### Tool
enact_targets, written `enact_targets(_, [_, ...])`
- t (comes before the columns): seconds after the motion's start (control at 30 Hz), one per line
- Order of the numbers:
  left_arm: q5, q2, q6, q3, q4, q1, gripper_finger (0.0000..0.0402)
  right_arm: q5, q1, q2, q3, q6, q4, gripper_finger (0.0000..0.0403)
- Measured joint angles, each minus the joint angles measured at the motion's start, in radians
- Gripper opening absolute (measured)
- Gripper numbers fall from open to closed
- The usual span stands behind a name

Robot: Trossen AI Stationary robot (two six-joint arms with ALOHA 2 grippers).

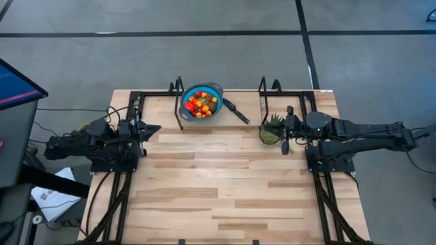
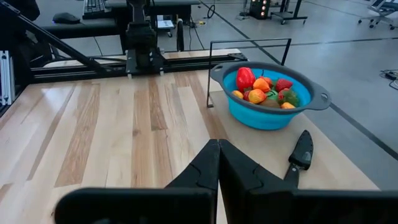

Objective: Pick & Place Fruit
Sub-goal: Return to Home Position

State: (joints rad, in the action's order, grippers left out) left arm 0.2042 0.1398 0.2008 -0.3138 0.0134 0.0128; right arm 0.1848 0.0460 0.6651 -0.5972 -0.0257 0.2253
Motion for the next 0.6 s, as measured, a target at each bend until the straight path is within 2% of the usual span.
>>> enact_targets(0.13, [0.039,-0.040,0.000,0.000,-0.017,0.000,0.0002,0.000,0.000,0.000,0.000,0.000,0.003,0.0000])
enact_targets(0.43, [0.040,-0.139,-0.007,0.000,-0.110,0.000,0.0002,0.000,0.000,-0.019,0.000,-0.001,0.029,0.0000])
enact_targets(0.6, [0.063,-0.139,-0.003,0.003,-0.115,0.000,0.0002,0.000,0.000,-0.043,0.000,-0.001,0.030,0.0000])
